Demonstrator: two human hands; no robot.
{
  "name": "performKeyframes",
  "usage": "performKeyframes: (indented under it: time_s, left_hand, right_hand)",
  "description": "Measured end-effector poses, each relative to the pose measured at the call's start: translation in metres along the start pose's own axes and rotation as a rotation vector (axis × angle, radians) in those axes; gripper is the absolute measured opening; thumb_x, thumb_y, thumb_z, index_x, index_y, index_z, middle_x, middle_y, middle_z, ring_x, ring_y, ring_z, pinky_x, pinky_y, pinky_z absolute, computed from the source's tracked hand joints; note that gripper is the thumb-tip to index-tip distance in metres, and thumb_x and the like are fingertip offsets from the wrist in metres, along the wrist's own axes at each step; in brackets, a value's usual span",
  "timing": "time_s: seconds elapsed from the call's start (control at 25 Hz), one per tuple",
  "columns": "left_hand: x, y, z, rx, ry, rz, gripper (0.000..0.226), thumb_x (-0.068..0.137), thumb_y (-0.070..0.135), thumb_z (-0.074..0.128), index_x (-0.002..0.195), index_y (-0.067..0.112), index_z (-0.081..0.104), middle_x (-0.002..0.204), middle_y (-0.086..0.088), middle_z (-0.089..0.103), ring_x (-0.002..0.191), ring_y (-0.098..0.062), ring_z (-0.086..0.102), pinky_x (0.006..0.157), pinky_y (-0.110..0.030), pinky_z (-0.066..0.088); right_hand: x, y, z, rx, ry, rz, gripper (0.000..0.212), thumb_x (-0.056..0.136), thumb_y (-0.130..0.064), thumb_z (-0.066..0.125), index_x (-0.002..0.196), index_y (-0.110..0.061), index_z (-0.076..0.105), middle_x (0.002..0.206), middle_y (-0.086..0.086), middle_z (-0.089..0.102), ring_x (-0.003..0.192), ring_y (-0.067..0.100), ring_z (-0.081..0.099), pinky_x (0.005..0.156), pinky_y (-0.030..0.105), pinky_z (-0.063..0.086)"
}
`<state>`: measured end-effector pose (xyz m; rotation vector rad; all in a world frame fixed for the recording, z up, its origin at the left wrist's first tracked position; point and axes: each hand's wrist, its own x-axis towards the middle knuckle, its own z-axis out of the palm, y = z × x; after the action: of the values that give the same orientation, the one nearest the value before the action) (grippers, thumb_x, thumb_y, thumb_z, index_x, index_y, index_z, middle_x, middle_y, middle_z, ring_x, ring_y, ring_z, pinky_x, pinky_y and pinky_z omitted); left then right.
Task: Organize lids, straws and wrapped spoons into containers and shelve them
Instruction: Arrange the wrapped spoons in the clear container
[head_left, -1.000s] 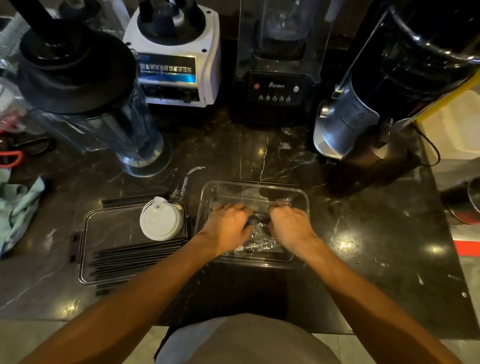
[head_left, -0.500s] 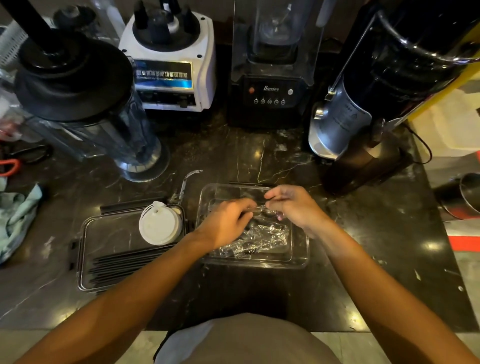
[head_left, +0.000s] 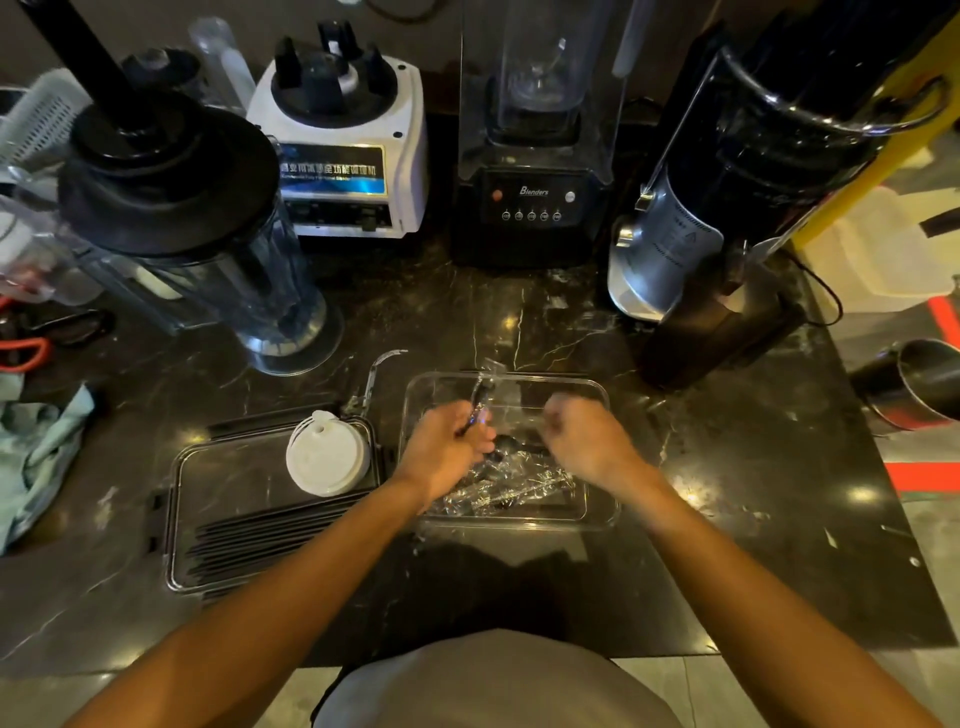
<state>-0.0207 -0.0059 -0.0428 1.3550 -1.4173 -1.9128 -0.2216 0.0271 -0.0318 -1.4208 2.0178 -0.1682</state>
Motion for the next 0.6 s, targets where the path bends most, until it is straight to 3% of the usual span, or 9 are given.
performKeyframes:
  time_s: [0.08,0.16,0.24,0.32,0.4,0.52,0.6]
  left_hand:
    - [0.002,0.004,-0.003,-0.076,0.056,-0.112,0.016,0.103,0.005,0.056,0.099,0.014,0.069,0.102,-0.007,0.074,0.093,-0.016,0.072,0.077,-0.025,0.060]
    - [0.003,0.005,-0.006,-0.115,0.075,-0.161,0.015,0.104,0.013,0.057,0.104,0.011,0.072,0.103,-0.009,0.075,0.093,-0.018,0.070,0.076,-0.025,0.058]
    - [0.002,0.008,-0.011,-0.125,0.081,-0.166,0.018,0.104,0.017,0.058,0.101,0.009,0.073,0.095,-0.011,0.069,0.086,-0.020,0.063,0.069,-0.022,0.054]
    - [0.001,0.009,-0.012,-0.069,0.078,-0.152,0.017,0.104,0.017,0.059,0.095,0.012,0.073,0.089,-0.008,0.067,0.084,-0.015,0.062,0.066,-0.016,0.052]
    - [0.000,0.008,-0.012,-0.031,0.067,-0.143,0.014,0.104,0.016,0.060,0.097,0.017,0.071,0.096,-0.006,0.072,0.090,-0.013,0.066,0.072,-0.019,0.053]
    - [0.003,0.005,-0.008,-0.036,0.084,-0.161,0.011,0.100,0.013,0.064,0.101,0.023,0.067,0.112,-0.009,0.074,0.109,-0.021,0.068,0.089,-0.031,0.055]
    - [0.006,0.005,-0.004,-0.056,0.087,-0.190,0.015,0.099,0.014,0.067,0.108,0.025,0.064,0.113,0.000,0.071,0.109,-0.016,0.066,0.086,-0.029,0.054]
  right_hand:
    - [-0.004,-0.006,0.017,-0.402,-0.081,-0.108,0.018,0.098,-0.011,0.062,0.116,-0.012,0.064,0.103,0.005,0.069,0.100,0.025,0.071,0.087,0.037,0.053]
    - [-0.006,-0.009,0.031,-0.471,-0.087,-0.129,0.029,0.095,-0.002,0.061,0.123,-0.008,0.061,0.111,0.008,0.071,0.105,0.026,0.071,0.096,0.040,0.052]
    - [-0.006,-0.010,0.036,-0.415,-0.094,-0.096,0.023,0.095,-0.002,0.063,0.116,-0.012,0.064,0.108,0.006,0.071,0.100,0.024,0.070,0.098,0.040,0.053]
    - [-0.005,-0.007,0.030,-0.293,-0.128,-0.017,0.009,0.098,-0.011,0.064,0.094,-0.020,0.065,0.094,0.002,0.068,0.085,0.017,0.066,0.081,0.032,0.055]
    - [-0.004,-0.005,0.020,-0.110,-0.141,0.051,0.017,0.100,-0.019,0.064,0.084,-0.023,0.062,0.082,-0.002,0.065,0.070,0.009,0.061,0.059,0.022,0.045]
    - [-0.010,-0.005,0.004,0.336,-0.102,0.131,0.012,0.101,-0.017,0.064,0.091,-0.012,0.068,0.075,0.004,0.067,0.056,0.011,0.063,0.052,0.026,0.051]
    - [-0.014,-0.009,-0.002,0.566,-0.055,0.172,0.009,0.101,-0.013,0.064,0.096,-0.008,0.069,0.076,0.005,0.066,0.051,0.007,0.061,0.051,0.024,0.052]
